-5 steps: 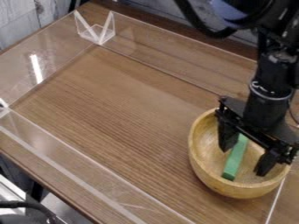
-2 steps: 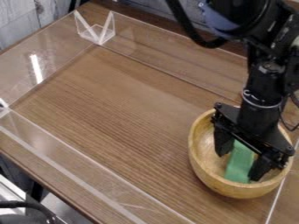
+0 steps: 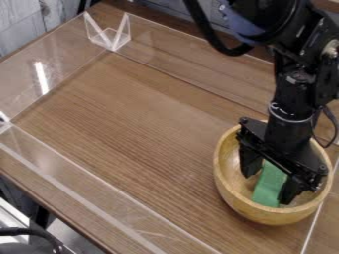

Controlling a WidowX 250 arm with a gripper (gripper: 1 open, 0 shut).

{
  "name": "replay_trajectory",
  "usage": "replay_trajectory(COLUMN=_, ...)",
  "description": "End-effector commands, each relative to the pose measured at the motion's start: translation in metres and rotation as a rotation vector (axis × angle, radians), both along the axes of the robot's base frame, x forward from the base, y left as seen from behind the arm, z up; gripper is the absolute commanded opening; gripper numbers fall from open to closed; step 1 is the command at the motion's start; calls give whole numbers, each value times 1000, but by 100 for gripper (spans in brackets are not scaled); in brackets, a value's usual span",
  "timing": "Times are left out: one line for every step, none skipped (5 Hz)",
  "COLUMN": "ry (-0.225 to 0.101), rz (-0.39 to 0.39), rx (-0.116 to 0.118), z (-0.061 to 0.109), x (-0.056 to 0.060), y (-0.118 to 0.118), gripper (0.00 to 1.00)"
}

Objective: Remove the green block from inside the brown bowl and put it on the table

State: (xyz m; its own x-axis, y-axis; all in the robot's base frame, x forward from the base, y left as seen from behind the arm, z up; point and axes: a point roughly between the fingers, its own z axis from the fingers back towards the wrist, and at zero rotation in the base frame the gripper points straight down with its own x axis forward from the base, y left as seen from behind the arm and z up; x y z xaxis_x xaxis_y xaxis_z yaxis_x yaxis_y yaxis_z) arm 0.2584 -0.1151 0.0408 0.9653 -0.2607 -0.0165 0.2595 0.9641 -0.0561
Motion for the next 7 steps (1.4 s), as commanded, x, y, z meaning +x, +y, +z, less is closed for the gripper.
replay_trajectory(ry=-33, rz=8, rx=-20, z=9, x=6, y=1, gripper=100)
replay_trajectory(ry=-34, rz=9, rx=-26, z=9, x=7, y=2, gripper=100)
replay_trajectory(ry=-36, rz=10, rx=-32, z=8, x=8, y=4, gripper=100)
replay_trajectory(ry=-38, rz=10, rx=-38, z=6, x=9, y=5, gripper=100)
replay_trajectory(ry=-40, rz=10, rx=-44, z=5, x=10, y=5, gripper=100)
replay_trajectory(ry=-41, rz=11, rx=-48, z=2, x=11, y=6, gripper=100)
replay_trajectory(ry=-39, rz=13, rx=-50, z=0, x=11, y=6, gripper=0)
